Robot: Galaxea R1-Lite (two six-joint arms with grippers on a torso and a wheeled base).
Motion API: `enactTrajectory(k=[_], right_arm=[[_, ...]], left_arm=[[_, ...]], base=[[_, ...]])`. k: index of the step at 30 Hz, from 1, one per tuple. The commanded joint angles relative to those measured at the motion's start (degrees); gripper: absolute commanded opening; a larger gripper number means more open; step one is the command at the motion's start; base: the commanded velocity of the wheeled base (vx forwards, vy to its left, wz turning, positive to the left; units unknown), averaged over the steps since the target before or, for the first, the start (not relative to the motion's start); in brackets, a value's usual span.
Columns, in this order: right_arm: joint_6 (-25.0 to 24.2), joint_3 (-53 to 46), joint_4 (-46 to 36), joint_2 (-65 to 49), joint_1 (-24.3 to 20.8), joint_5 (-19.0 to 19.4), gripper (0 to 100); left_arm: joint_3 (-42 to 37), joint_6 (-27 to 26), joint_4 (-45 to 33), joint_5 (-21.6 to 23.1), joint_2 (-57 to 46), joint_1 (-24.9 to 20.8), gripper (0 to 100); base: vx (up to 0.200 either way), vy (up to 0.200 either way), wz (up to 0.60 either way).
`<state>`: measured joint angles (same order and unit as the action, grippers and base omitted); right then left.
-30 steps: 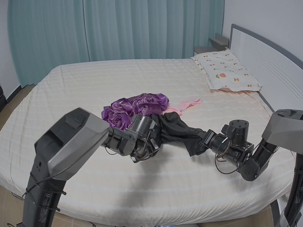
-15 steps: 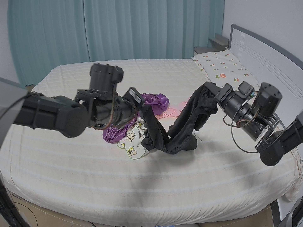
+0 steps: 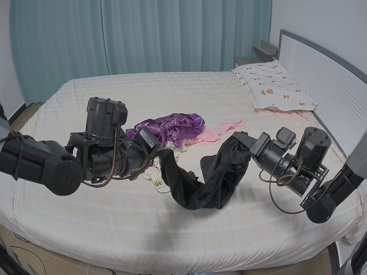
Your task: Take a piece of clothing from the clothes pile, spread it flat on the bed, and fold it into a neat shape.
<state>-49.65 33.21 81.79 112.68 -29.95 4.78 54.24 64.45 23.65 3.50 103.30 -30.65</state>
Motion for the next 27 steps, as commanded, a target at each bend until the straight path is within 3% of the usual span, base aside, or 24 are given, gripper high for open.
enactTrajectory(k=[1,7,22,27], right_arm=[[-1.5,-2.7,1.1,4.1,-0.3,-0.5,0],[-4.8,-5.3,4.0,4.7,0.7,-1.1,0],[-4.8,-6.1,5.9,5.9,0.2,-3.7,0],[-4.8,-6.9,8.0,5.9,0.0,-4.1,0]], left_arm=[[-4.4,2.2,2.9,1.6,0.2,0.5,0],[-6.7,4.2,4.6,5.4,1.5,2.0,0],[-6.8,6.8,4.6,5.8,1.7,3.6,0],[-7.5,6.9,4.5,5.8,0.7,3.6,0]], base=[[0.0,0.0,0.0],[-0.2,0.0,0.0],[0.0,0.0,0.0],[0.0,0.2,0.0]])
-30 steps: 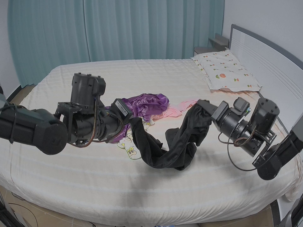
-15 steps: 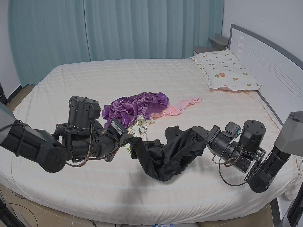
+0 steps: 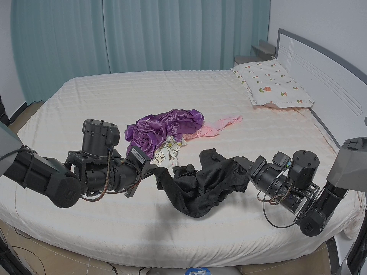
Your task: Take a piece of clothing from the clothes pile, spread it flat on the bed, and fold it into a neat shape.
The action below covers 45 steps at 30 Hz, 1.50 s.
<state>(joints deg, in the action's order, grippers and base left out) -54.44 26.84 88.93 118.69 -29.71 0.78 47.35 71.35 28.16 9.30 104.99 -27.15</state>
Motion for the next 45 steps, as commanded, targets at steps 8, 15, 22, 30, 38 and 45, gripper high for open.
enactTrajectory(k=[8,15,22,30,38,45], right_arm=[[0.1,-0.8,0.9,-0.9,-1.0,-0.2,0],[0.1,-1.2,0.9,-2.0,-1.1,-0.2,0],[0.1,-1.3,0.9,-2.1,-1.3,-0.3,0],[0.4,-1.2,0.9,-2.6,-2.4,-1.1,0],[0.6,-0.7,0.9,-2.1,-3.1,-1.1,0],[1.0,-0.5,0.9,-2.7,-3.9,-1.1,0]], left_arm=[[-1.8,0.0,-0.2,0.1,-2.8,0.0,0],[-2.3,0.0,-0.4,0.1,-3.3,-0.2,0],[-2.3,0.0,-0.4,0.1,-3.7,-0.1,0],[-2.3,-0.1,-0.6,0.0,-3.8,-0.2,0],[-2.6,-0.1,-0.6,0.1,-4.6,-0.2,0],[-2.6,-0.2,-0.9,0.0,-5.2,-0.2,0]], base=[[0.0,0.2,0.0],[0.0,0.2,0.0],[0.0,0.2,0.0],[0.0,0.2,0.0],[0.0,0.2,0.0],[0.0,0.2,0.0]])
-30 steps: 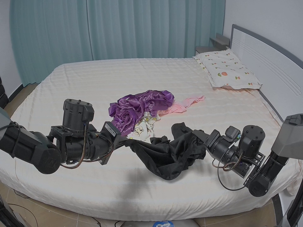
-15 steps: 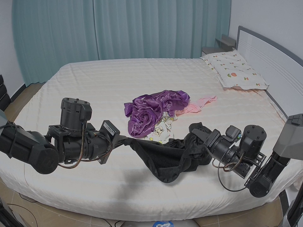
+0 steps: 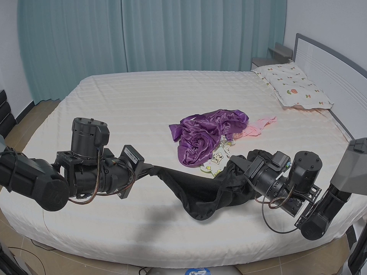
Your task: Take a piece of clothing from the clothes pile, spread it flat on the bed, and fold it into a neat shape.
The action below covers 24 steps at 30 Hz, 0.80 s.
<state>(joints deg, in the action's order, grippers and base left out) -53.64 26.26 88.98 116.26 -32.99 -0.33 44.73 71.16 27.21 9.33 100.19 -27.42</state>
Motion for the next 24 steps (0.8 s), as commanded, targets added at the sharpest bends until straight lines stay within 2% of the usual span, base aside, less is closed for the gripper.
enactTrajectory(k=[1,6,24], right_arm=[[0.7,0.0,0.8,-0.2,-1.1,0.0,0],[2.7,0.2,0.8,-0.3,-2.3,-0.1,0],[4.1,1.9,0.8,0.3,-3.5,0.0,0]], left_arm=[[0.0,0.0,-0.1,0.0,-0.6,0.0,0],[-0.1,-0.1,-0.1,0.0,-1.2,0.0,0],[-0.8,-0.5,-0.1,-0.1,-1.8,-0.1,0]], base=[[0.0,0.2,0.0],[0.0,0.2,0.0],[0.0,0.2,0.0]])
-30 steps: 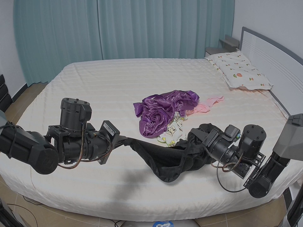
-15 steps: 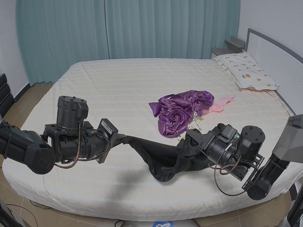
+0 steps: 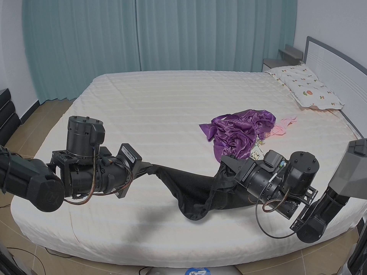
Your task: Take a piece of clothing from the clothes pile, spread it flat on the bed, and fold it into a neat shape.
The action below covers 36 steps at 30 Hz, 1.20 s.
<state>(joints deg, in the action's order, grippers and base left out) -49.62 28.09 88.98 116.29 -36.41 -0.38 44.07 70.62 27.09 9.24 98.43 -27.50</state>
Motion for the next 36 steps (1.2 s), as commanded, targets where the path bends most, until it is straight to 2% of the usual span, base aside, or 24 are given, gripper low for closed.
enactTrajectory(k=[1,22,28,36], right_arm=[[0.0,0.0,0.8,0.2,-0.1,0.0,0],[0.0,0.7,0.2,-0.2,-0.1,0.3,0],[0.0,0.3,0.1,0.0,2.3,0.9,0],[0.9,-4.2,0.1,-1.9,1.9,0.9,0]], left_arm=[[0.0,0.0,0.0,0.0,-0.1,0.0,0],[-0.3,0.0,0.0,0.0,0.1,-0.1,0],[-0.7,0.0,0.0,0.1,0.2,-0.9,0],[-1.6,0.2,-2.9,0.1,-0.5,-2.6,0]], base=[[0.0,0.2,0.0],[0.0,0.2,0.0],[0.0,0.0,0.0],[-0.2,0.0,0.0]])
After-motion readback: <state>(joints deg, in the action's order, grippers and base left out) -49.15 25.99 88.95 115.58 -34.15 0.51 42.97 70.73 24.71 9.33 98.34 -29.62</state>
